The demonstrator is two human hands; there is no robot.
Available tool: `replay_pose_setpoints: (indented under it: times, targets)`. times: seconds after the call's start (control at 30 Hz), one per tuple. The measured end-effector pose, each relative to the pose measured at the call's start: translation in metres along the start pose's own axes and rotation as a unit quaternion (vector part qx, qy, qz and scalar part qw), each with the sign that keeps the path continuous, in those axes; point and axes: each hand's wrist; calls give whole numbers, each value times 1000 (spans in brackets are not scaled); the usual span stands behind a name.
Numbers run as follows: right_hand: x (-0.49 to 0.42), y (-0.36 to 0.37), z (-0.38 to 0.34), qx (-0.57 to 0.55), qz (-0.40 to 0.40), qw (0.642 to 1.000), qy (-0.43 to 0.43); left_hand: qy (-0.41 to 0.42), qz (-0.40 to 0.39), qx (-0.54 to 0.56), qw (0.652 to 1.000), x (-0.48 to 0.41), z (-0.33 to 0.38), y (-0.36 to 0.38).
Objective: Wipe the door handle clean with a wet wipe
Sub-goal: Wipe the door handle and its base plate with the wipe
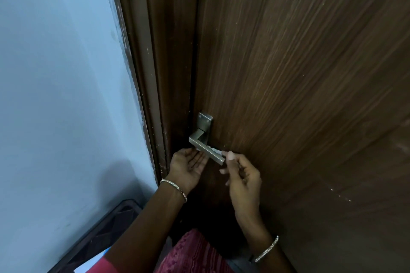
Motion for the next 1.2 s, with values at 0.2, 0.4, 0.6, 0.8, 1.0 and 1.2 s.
replay_pose_setpoints:
  times: [0.2, 0.4, 0.6, 0.8, 1.0, 1.2]
  targets:
    - [-8, -2, 2, -244, -98, 929, 261, -28, -30, 7, 999, 8, 2, -8]
    - [-17, 7, -8, -404, -115, 831, 365, 75, -32, -163, 983, 23, 0, -8]
    - [-22, 12, -11, -371, -116, 861, 329, 281, 53, -329, 900, 30, 8, -1]
    - [-25, 14, -26, -263, -143, 922, 247, 345, 99, -375, 855, 29, 5, 6]
    - [-30, 19, -42, -123, -190, 967, 117, 350, 84, -397, 844, 24, 7, 1]
    - [-24, 21, -34, -42, -160, 982, 87, 362, 86, -388, 843, 19, 7, -2]
Point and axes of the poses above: each hand's wrist, its own x-axis away from the middle knuckle, its own y-axis out of the palm, z = x × y, and after that the axes turned 3 degrees about z, right-handed
